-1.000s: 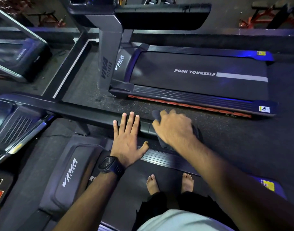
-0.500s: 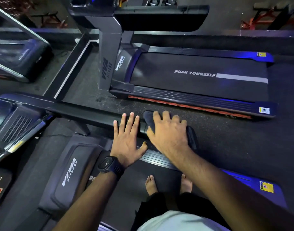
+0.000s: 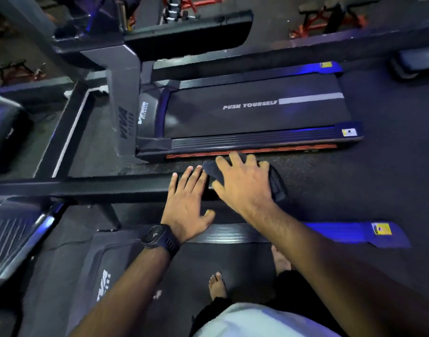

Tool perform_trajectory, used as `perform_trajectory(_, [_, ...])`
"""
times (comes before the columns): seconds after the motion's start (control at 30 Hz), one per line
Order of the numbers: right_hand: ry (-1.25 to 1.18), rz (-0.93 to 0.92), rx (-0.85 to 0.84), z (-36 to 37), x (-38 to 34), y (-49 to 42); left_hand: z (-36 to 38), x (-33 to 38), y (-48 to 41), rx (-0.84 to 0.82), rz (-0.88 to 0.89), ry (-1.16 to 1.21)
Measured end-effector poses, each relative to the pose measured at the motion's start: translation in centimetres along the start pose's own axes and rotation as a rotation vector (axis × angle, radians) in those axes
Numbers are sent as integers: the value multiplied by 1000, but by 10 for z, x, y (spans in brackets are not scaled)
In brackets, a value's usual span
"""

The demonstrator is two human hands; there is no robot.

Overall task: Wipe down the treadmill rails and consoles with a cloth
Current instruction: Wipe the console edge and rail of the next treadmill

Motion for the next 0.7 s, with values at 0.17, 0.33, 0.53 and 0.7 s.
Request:
perform_trajectory(0.17, [-194,411,-22,-1,32,3,-4,-11,-3,-60,170,-66])
perform_trajectory(0.33, [-309,594,208,15,19,51,-6,-15,-1,-125,288,-76])
perform_trajectory(0.53, [-542,800,416,29,21,79,-18,-8,-12,-181,419,-35])
perform_trajectory(0.7, [-592,925,446,36,20,87,-24,6,-21,-200,488,-20])
Point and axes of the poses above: each hand's wrist, its own y-axis away from the middle knuckle, its own z-axis out of the palm, x = y × z, the point moved 7 cm from there along -y, towards the middle knuckle, and after that the axes turned 9 degrees about -x, right-handed, at the moved point
